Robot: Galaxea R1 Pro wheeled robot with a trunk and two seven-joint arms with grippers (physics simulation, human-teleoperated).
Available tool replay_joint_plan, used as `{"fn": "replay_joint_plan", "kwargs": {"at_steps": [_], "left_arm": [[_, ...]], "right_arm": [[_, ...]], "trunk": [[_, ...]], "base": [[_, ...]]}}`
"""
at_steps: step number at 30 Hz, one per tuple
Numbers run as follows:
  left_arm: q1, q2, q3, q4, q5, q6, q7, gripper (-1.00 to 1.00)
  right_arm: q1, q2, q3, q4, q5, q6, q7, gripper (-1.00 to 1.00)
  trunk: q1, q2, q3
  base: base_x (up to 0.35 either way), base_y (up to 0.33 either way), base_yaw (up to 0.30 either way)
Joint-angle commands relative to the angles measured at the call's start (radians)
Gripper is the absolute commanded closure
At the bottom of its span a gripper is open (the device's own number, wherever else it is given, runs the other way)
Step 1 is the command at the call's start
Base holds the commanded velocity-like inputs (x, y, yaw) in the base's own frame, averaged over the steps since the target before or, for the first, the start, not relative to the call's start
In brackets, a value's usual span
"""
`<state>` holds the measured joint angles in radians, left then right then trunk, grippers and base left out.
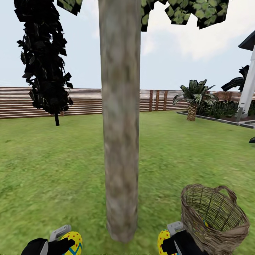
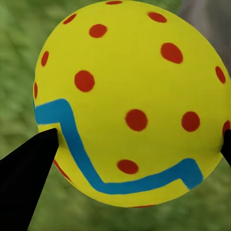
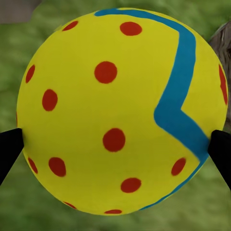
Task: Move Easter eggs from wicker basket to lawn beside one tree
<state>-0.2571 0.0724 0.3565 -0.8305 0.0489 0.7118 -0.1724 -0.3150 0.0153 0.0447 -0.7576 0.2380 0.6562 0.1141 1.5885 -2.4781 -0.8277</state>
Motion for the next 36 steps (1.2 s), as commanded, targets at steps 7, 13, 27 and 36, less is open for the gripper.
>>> {"fn": "replay_joint_plan", "kwargs": {"at_steps": [7,13,27,36], "left_arm": [[-0.001,0.016,0.002,-0.008,0.004,0.006,-0.002,1.00],[-0.001,0.099,0.014,-0.050,0.006,0.018,-0.011,1.00],[-0.001,0.099,0.014,-0.051,0.006,0.020,-0.010,1.00],[-0.001,0.100,0.018,-0.052,0.007,0.020,-0.010,1.00]], "right_arm": [[-0.001,0.000,0.000,-0.002,0.010,0.005,0.009,1.00],[0.000,-0.004,-0.005,-0.010,0.010,0.004,0.009,1.00],[-0.001,-0.005,-0.005,-0.012,0.010,0.003,0.009,1.00],[-0.001,-0.005,-0.005,-0.009,0.010,0.003,0.008,1.00]], "trunk": [[0.013,-0.023,-0.026],[0.016,-0.024,-0.049],[0.022,-0.027,-0.103],[0.026,-0.030,-0.138]], "base": [[0.000,0.000,0.000],[0.000,0.000,0.000],[0.000,0.000,0.000],[0.000,0.000,0.000]]}}
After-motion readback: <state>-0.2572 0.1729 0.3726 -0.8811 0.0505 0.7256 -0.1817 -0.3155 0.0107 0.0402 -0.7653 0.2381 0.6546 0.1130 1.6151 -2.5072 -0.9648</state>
